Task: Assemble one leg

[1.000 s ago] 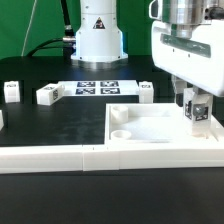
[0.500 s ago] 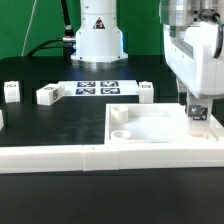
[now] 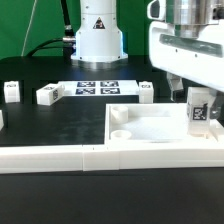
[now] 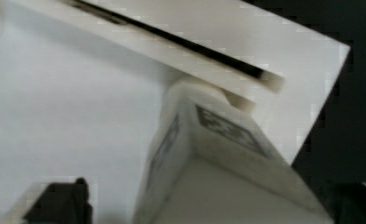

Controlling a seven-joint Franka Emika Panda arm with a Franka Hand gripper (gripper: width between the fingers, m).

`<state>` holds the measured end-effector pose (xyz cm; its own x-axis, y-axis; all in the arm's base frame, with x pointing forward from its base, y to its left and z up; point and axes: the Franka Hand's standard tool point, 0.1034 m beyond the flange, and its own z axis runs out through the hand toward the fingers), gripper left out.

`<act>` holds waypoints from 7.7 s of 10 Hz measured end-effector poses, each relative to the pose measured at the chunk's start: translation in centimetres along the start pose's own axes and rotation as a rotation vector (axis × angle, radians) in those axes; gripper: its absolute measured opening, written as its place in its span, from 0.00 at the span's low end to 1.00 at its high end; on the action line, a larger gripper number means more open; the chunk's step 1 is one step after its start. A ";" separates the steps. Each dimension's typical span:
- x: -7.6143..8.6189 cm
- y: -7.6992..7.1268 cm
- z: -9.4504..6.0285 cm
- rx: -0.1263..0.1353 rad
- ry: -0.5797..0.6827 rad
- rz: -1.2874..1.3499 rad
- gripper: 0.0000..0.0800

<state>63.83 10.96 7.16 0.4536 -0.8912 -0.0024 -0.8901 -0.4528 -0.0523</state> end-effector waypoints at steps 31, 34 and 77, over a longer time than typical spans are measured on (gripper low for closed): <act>0.4 0.4 0.3 0.006 -0.009 0.521 0.36; 0.2 0.3 0.3 0.006 -0.021 0.718 0.43; 0.4 0.6 0.3 -0.011 -0.052 0.746 0.37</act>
Offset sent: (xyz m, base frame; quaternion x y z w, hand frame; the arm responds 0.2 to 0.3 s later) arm 0.0055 0.0078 0.0035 0.0053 -0.0135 -0.3036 0.9527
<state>63.54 10.32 6.82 -0.2694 -0.9597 -0.0805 -0.9626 0.2709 -0.0084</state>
